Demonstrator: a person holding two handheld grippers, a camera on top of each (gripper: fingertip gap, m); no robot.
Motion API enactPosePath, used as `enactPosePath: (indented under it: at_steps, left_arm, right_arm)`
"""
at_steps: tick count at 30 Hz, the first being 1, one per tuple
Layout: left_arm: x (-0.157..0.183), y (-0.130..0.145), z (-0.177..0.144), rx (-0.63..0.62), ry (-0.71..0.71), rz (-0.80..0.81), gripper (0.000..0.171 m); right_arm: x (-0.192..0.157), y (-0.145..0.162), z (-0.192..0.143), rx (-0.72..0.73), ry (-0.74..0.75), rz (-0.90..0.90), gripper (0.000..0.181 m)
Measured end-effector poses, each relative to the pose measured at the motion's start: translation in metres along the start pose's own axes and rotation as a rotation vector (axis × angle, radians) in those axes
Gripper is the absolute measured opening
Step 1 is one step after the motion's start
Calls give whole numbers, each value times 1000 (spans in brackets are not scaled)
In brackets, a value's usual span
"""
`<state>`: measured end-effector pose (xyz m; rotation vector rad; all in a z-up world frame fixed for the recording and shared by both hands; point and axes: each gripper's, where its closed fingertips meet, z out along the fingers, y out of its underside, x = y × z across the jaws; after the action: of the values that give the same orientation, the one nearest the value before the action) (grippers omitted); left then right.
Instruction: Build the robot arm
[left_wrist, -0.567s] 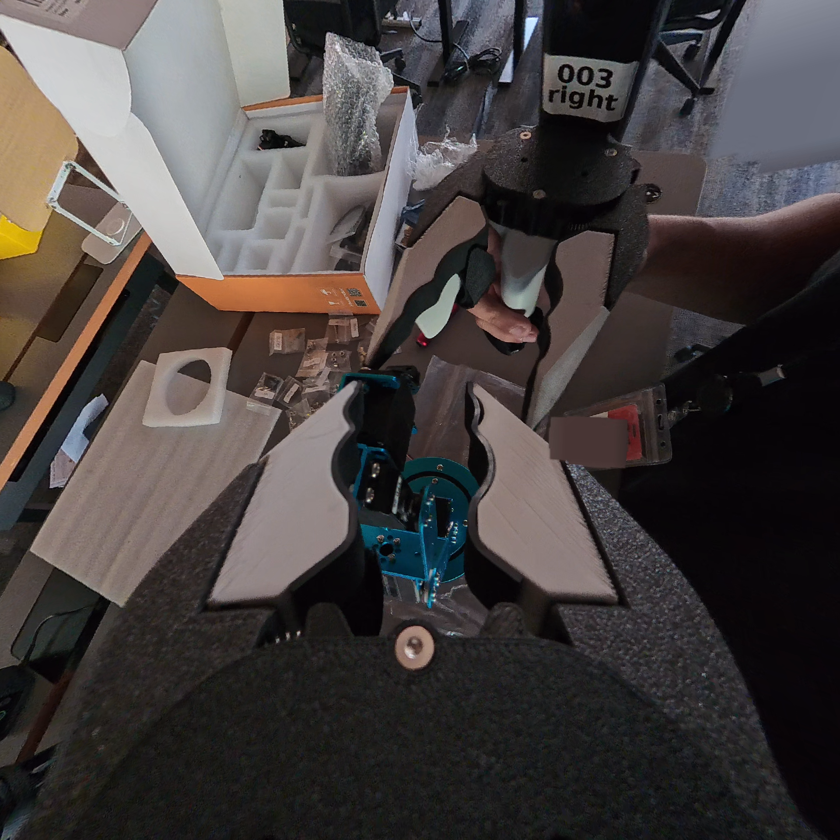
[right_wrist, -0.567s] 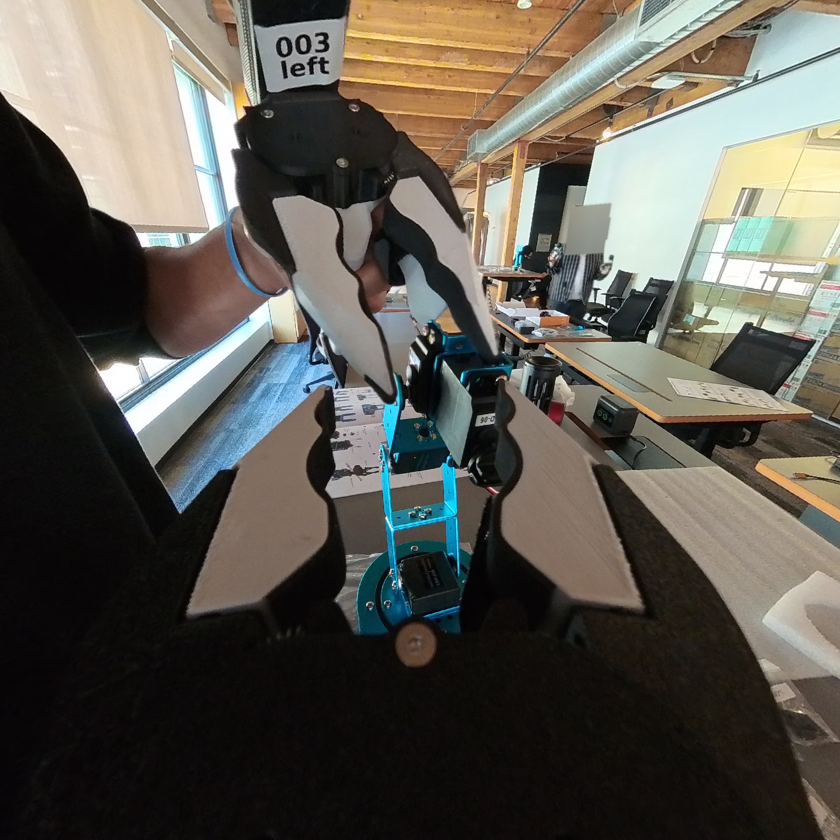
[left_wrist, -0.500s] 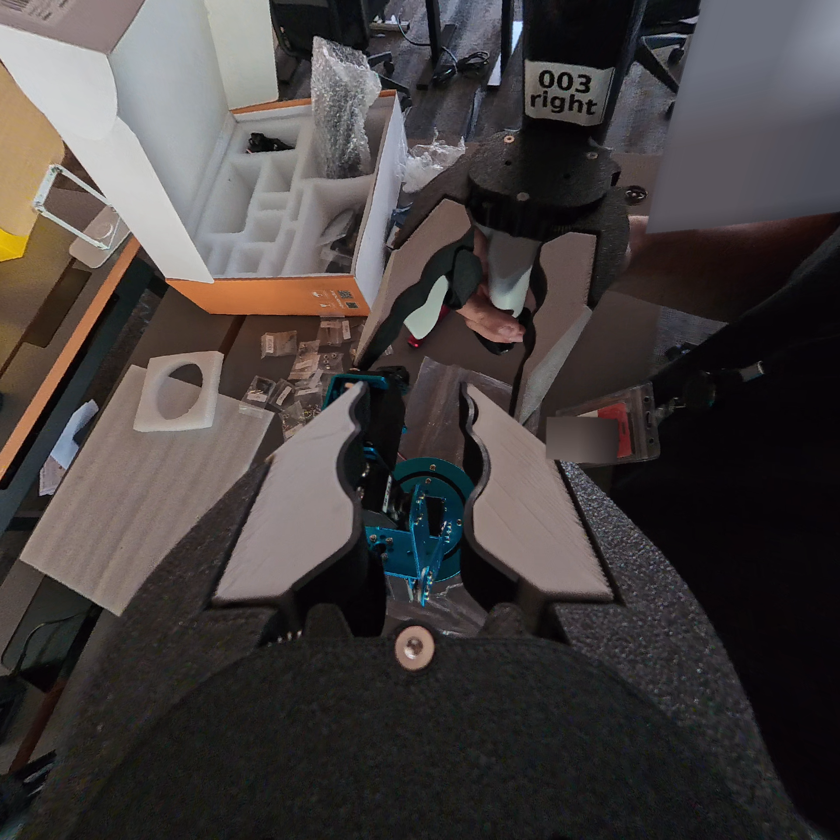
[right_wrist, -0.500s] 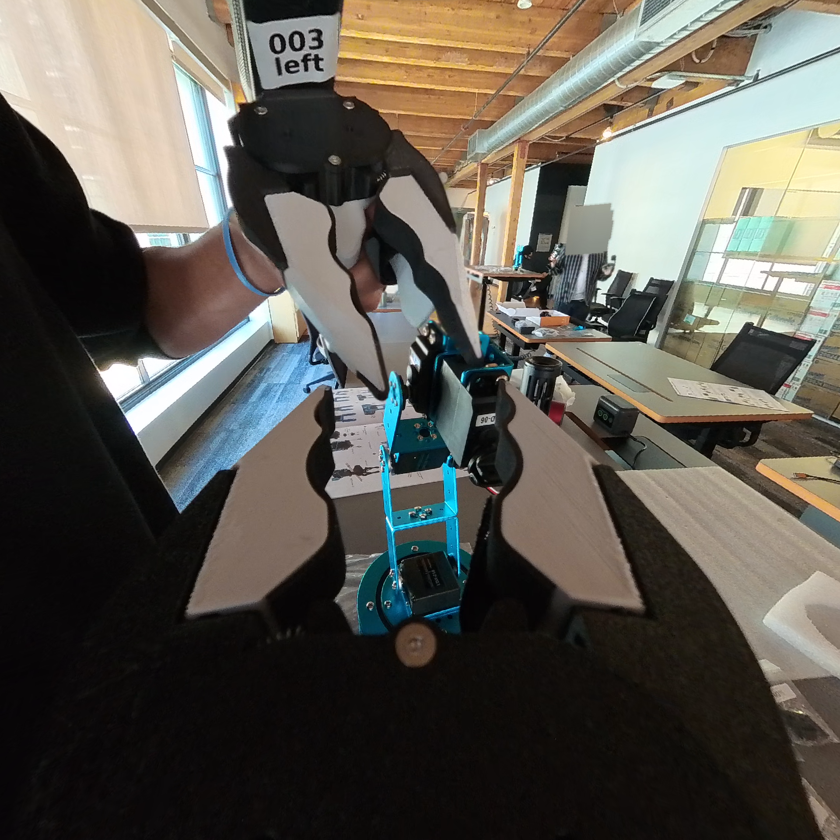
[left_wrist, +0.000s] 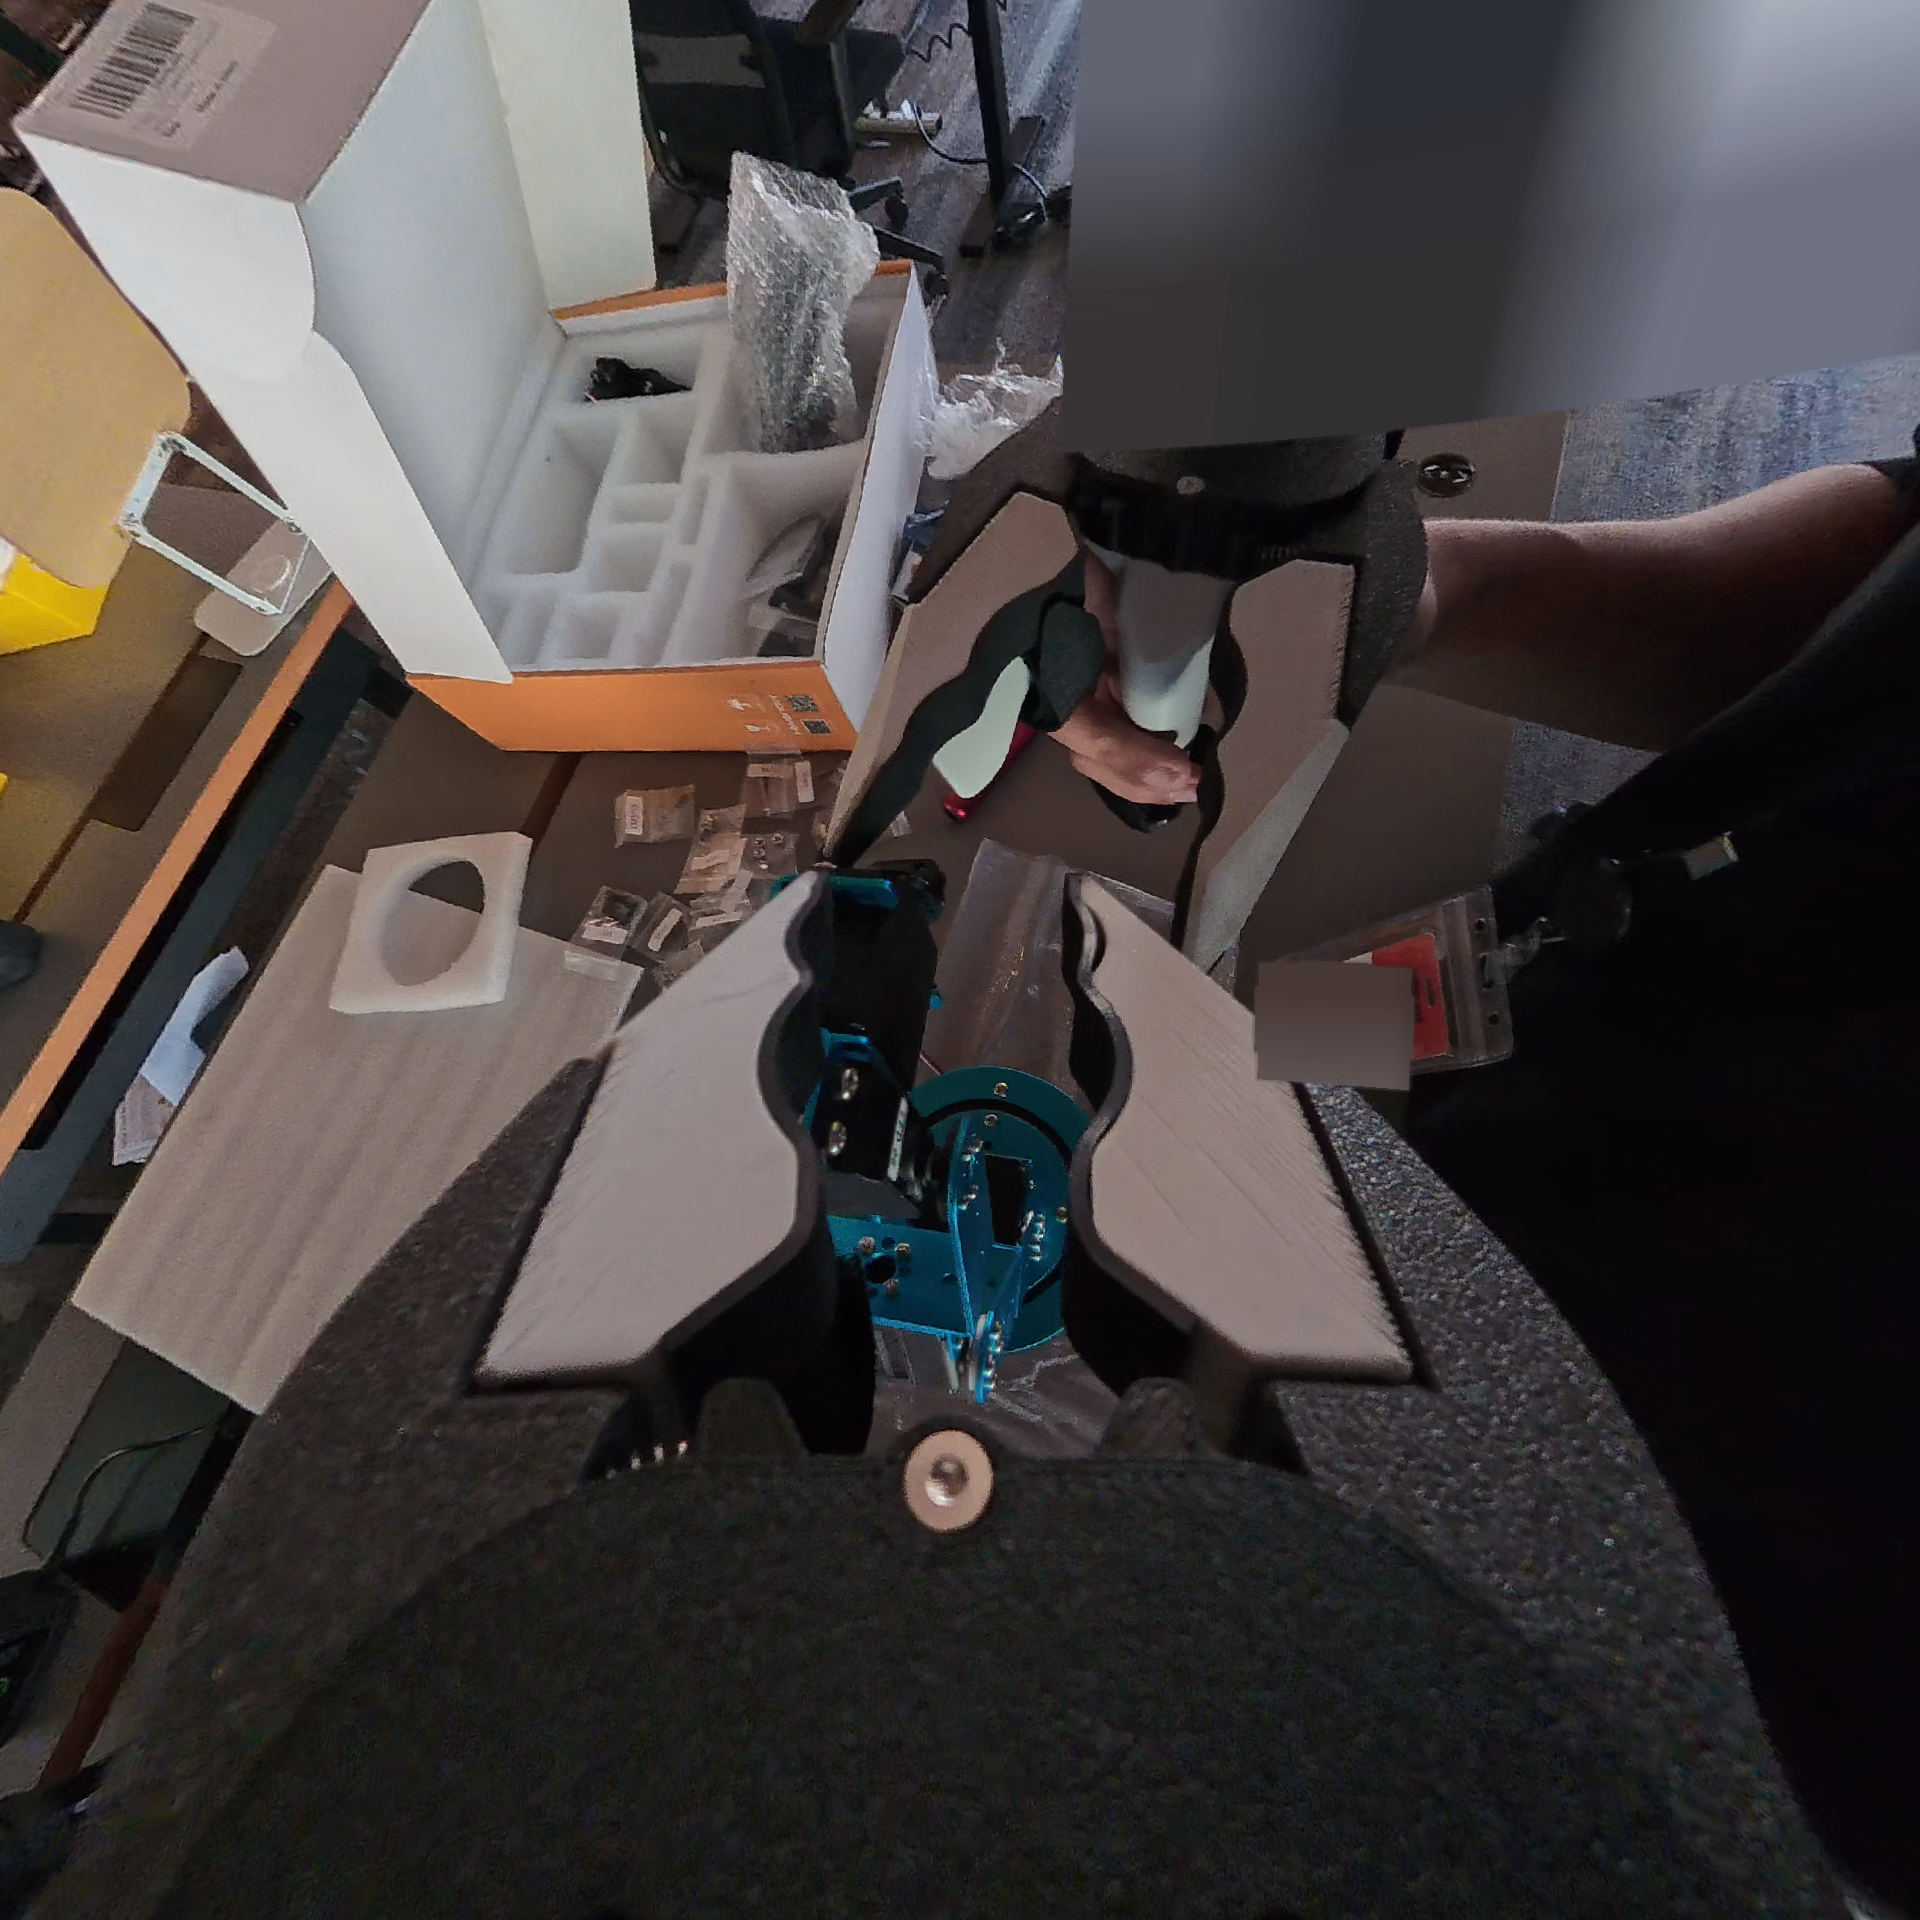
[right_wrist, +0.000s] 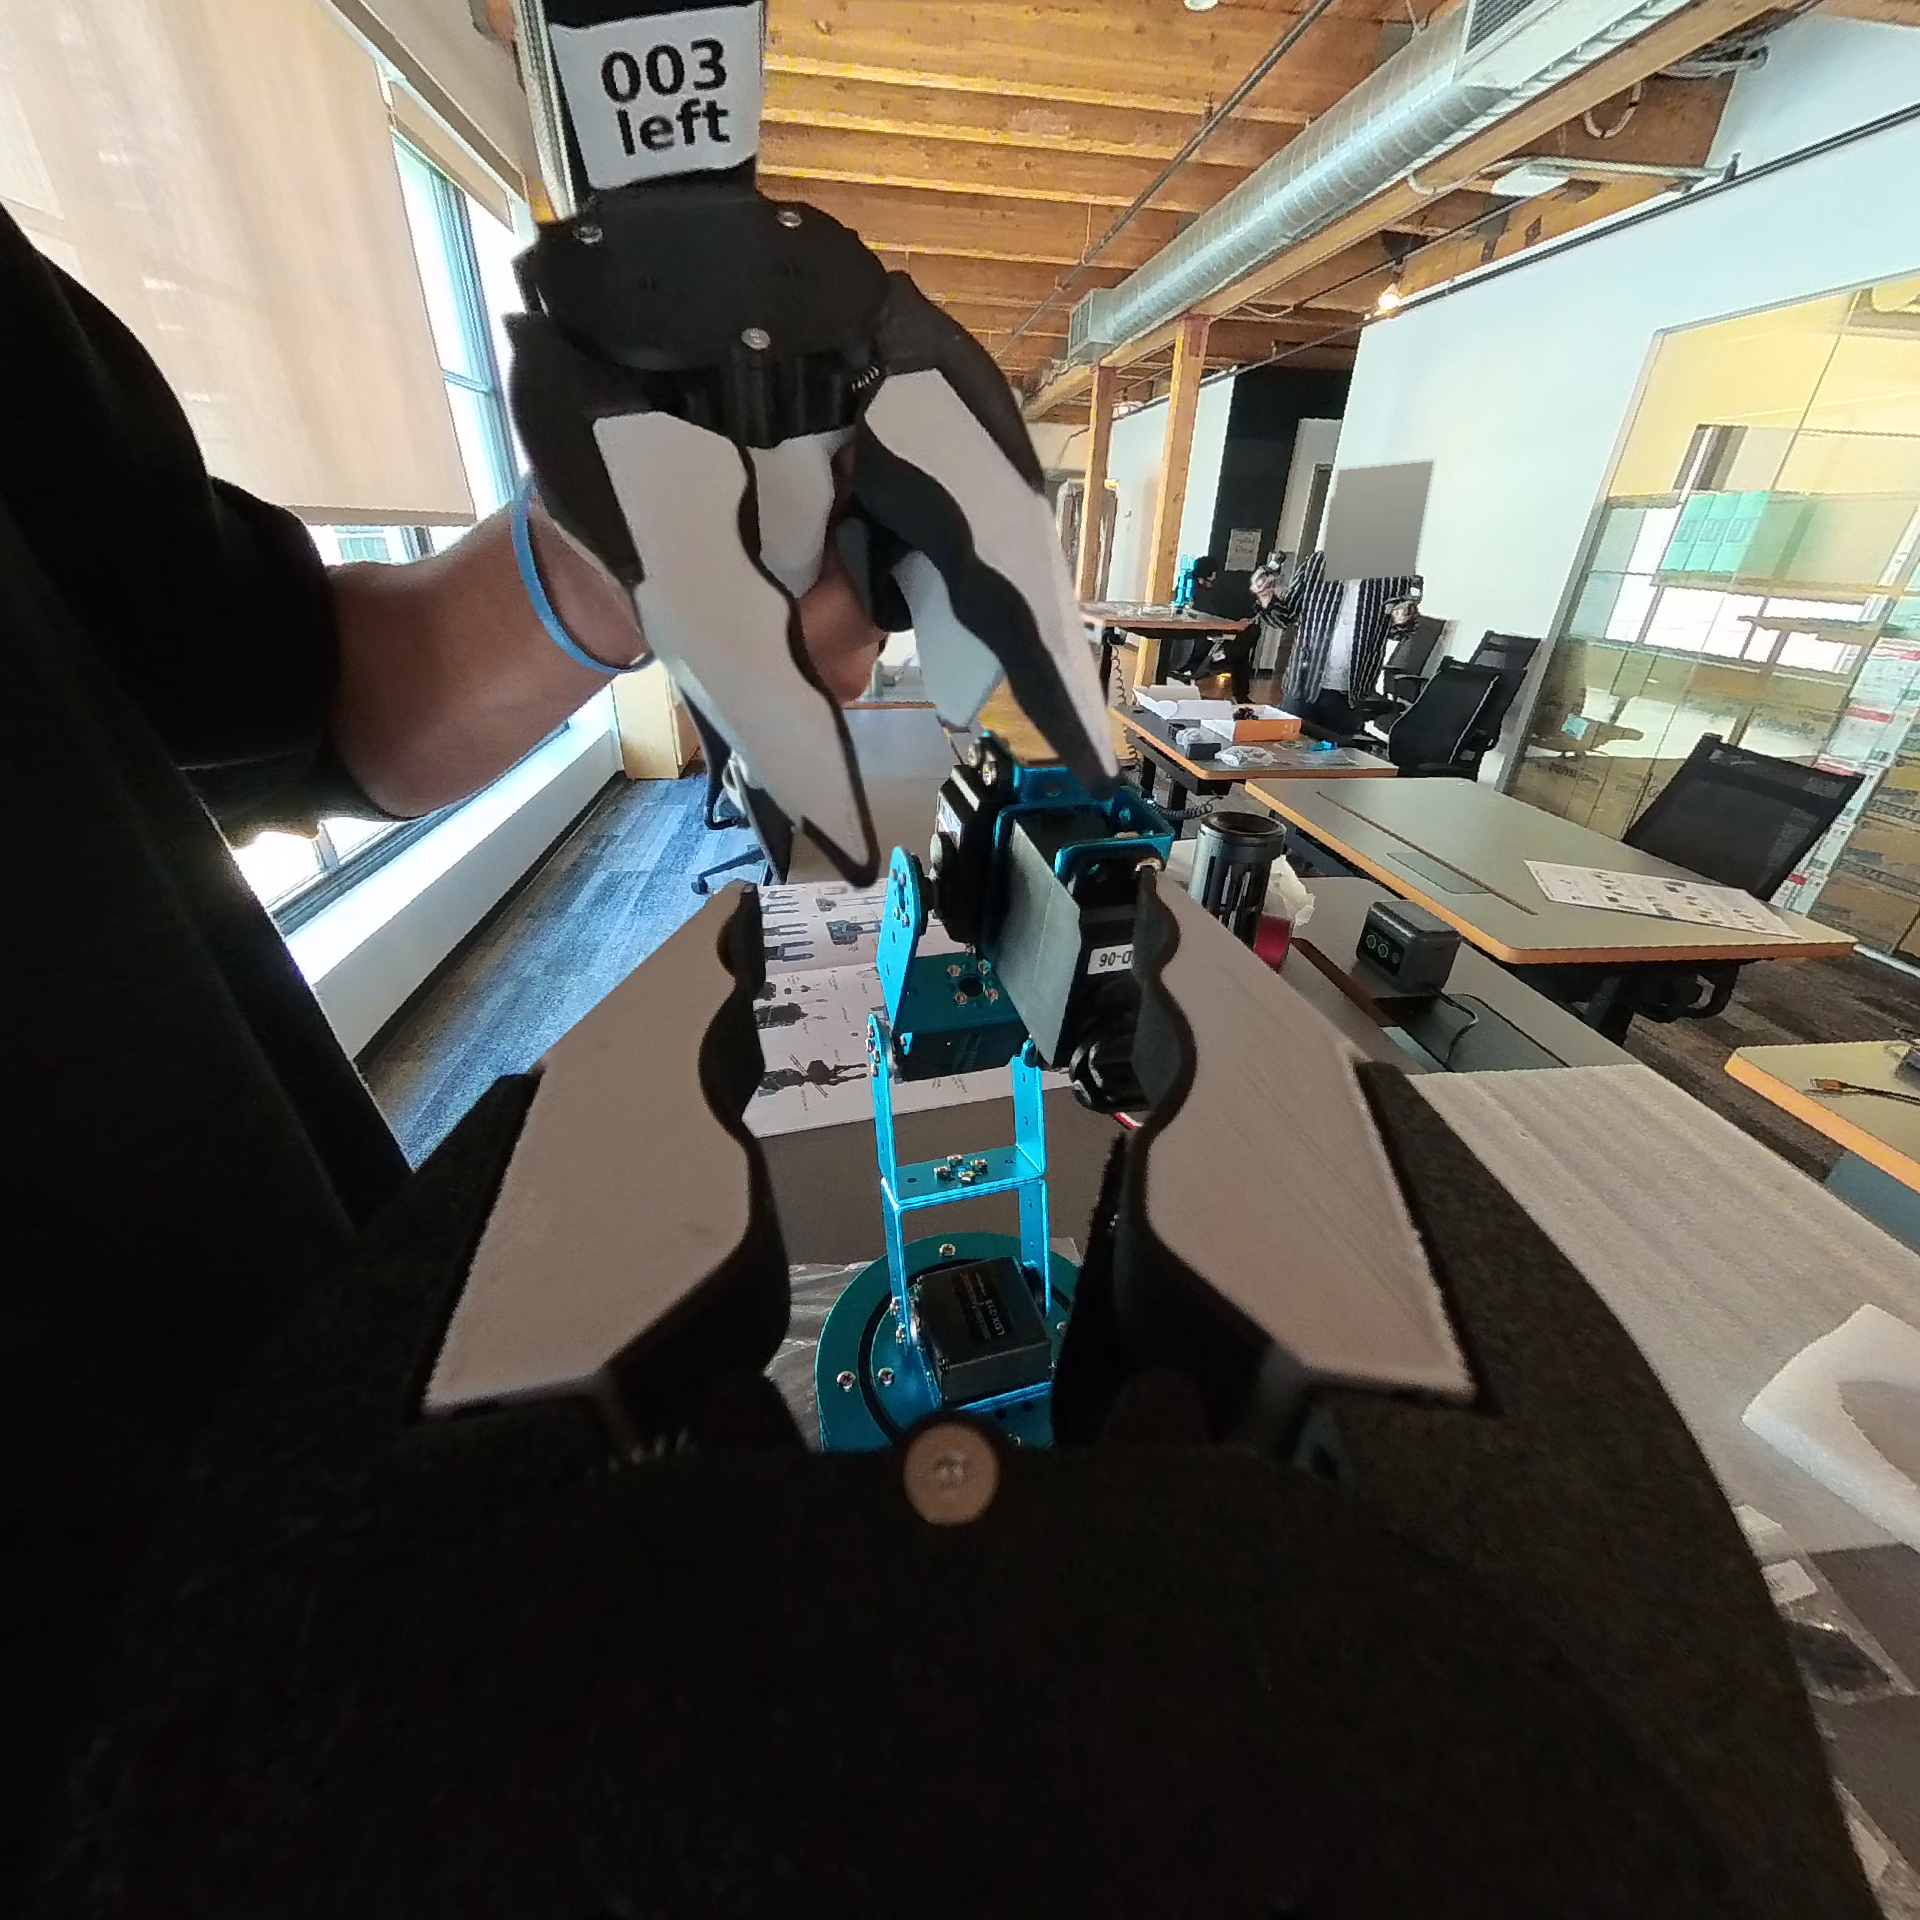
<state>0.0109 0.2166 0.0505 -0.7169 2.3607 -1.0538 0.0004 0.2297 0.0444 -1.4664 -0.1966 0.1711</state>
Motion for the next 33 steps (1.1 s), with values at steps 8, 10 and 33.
enactPosePath:
  at_steps: [8, 10, 33]
  left_arm:
    - [6, 2, 2, 5, 46, 2, 39]
    - [5, -4, 0, 32, 47, -14, 41]
    - [-30, 27, 12, 137, 41, -2, 62]
  right_arm:
    - [-1, 0, 0, -6, 3, -1, 69]
    - [0, 1, 0, -9, 13, -9, 70]
    - [6, 4, 5, -118, 176, -69, 65]
